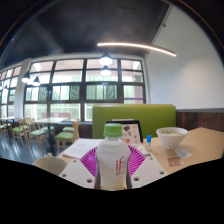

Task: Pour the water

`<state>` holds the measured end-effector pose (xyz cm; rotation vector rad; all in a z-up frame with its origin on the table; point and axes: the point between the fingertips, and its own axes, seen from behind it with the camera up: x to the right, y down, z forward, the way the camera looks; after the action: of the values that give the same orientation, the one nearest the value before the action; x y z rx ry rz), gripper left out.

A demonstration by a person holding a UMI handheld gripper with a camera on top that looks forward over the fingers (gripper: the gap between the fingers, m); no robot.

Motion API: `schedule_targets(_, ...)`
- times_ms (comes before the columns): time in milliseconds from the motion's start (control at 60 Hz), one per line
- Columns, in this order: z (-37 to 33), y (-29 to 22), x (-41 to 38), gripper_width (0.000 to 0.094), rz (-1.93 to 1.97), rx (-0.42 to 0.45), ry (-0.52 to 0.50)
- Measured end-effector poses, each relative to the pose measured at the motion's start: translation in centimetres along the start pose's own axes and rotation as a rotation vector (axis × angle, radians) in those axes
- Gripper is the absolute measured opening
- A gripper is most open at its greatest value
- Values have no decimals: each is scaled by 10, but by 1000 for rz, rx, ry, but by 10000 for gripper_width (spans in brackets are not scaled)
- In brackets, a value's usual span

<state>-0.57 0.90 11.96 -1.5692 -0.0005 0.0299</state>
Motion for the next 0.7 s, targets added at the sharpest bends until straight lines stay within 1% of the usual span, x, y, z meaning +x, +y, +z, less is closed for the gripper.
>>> schedule_targets(17,-4,6,0,348,-10,-17,3)
schedule_targets(67,-11,6,-5,347,-13,-7,8)
schedule_targets(83,-34,4,-3,346,-13,-2,7)
schedule_targets(100,-11,4,-3,346,-15,0,7)
schedule_targets(200,-30,1,-7,373,-12,5,13)
schedule_targets(217,-15,2,-4,383,-12,2,13)
schedule_targets(233,-16,1,-6,399,-13,-2,16)
schedule_targets(333,-17,5,-18,503,-7,-47,-1)
schedule_targets(350,-40,0,-21,518,-3,-62,-3)
schedule_targets(367,-27,5,-7,547,4,-78,-7)
schedule_targets(417,-32,9,-11,683,32,-125,-20)
schedule_targets(450,-39,7,-16,767,47,-134,-38)
schedule_targets(483,-54,-1,-12,824,55,-133,-47)
schedule_targets(500,-59,-3,-12,836,58,-133,-48)
schedule_targets(567,-78,-11,-10,828,50,-136,-41)
schedule_targets(583,-93,-22,-13,829,45,-139,-37)
schedule_targets(683,-130,-31,-1,829,20,-132,-27)
schedule_targets(700,-143,-42,-3,829,17,-134,-29)
